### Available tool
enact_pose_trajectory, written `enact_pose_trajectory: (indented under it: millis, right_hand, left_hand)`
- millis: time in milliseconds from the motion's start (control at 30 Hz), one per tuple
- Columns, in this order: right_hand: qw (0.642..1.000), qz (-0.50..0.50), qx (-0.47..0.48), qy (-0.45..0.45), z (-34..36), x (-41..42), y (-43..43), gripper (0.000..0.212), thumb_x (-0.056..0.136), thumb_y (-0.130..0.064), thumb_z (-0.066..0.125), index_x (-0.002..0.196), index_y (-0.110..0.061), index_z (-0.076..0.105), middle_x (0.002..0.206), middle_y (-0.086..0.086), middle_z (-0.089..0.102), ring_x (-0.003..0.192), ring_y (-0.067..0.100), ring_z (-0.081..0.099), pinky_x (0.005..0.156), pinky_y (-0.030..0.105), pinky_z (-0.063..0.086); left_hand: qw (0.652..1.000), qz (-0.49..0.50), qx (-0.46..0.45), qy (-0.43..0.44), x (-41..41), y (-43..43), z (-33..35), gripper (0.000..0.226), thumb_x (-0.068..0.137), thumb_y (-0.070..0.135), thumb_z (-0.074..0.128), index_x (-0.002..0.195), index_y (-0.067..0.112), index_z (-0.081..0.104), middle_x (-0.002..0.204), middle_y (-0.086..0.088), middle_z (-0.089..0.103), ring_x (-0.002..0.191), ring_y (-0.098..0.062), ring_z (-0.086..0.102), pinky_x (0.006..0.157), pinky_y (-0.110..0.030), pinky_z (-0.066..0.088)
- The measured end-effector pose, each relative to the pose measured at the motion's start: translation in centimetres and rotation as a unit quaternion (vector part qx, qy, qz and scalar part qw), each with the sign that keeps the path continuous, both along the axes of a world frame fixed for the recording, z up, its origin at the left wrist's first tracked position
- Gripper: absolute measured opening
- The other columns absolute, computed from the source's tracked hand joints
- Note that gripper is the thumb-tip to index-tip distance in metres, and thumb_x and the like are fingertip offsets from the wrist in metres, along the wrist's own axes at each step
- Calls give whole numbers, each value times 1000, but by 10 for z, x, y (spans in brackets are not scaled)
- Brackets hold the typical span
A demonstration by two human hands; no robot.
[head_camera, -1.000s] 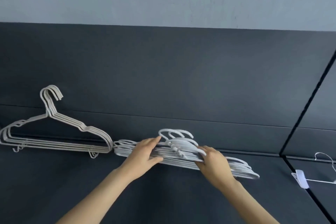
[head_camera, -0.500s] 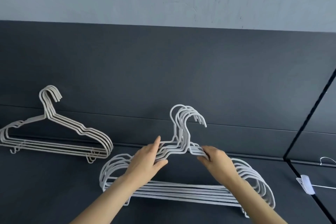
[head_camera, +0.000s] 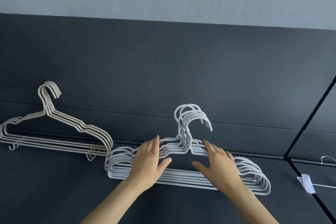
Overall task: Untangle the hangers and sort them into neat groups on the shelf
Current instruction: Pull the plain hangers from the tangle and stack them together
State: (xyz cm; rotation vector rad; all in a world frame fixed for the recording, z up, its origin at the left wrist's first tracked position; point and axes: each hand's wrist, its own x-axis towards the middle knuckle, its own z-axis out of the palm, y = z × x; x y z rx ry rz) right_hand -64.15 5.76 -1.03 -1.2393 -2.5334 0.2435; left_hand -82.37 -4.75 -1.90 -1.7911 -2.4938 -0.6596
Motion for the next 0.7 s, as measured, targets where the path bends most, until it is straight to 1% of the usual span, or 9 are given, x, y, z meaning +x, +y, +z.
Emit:
enact_pose_trajectory:
  millis: [67,100,133,200,300,433,500,567,700]
  right_hand:
    - [999,13,-45,-8,9,3,-6,111,58,-90,23,143,-19,23,147,-9,34,137,10,28,113,32,17]
    - [998,24,-58,-1,11,4,-7,126,45,-97,6,144,-19,22,148,-9,32,138,10,26,113,32,16]
    - [997,34,-70,3,12,6,-7,134,38,-97,-7,144,-19,21,149,-8,31,138,10,25,114,33,15]
    - [996,43,-80,20,10,8,-5,136,38,-94,-16,144,-18,20,150,-6,30,139,10,24,114,33,15]
    - [997,42,-71,3,11,5,-6,138,36,-94,-17,145,-16,18,151,-5,28,140,13,22,115,36,15]
    - [997,37,-60,-43,13,-1,-7,144,28,-97,-10,144,-15,14,152,-4,25,140,16,21,115,38,15]
    - [996,43,-63,-47,12,3,-5,142,29,-96,-10,145,-17,13,151,-5,26,139,16,22,114,37,15]
    - [996,52,-68,-33,9,8,-4,138,32,-95,-15,145,-21,14,151,-7,27,139,14,23,114,34,15]
    - [994,78,-76,16,5,17,3,131,39,-90,-24,144,-25,20,147,-13,31,136,9,26,110,29,17]
  left_hand:
    - [999,-7,-23,34,4,-1,1,97,75,75,9,146,10,3,152,-3,22,140,-17,20,115,-28,12]
    - [998,-18,-39,36,3,-2,3,111,62,83,-5,146,11,1,154,-3,18,141,-16,16,116,-27,8]
    - [997,-33,-56,30,0,-3,3,122,51,87,-17,146,11,-2,155,-3,13,142,-14,12,116,-27,3]
    - [995,-61,-81,5,-5,-3,5,128,42,86,-26,145,13,-8,157,-1,3,144,-11,1,115,-29,-5]
    - [988,-92,-120,-34,-11,-3,10,128,40,91,-18,144,16,-17,156,1,-11,143,-9,-11,116,-34,-8]
    - [981,-105,-161,-33,-11,0,16,121,47,88,-3,143,16,-19,155,1,-15,143,-11,-12,116,-36,-6]
    - [981,-93,-167,-28,-8,1,16,112,58,82,4,143,14,-18,156,0,-13,143,-12,-10,117,-36,-4]
    - [984,-85,-148,-42,-7,1,15,93,76,73,11,144,14,-13,157,0,-6,144,-11,-6,118,-36,-3]
    - [988,-94,-97,-74,-11,-2,11,92,76,76,8,147,18,1,155,3,13,143,-9,8,116,-29,3]
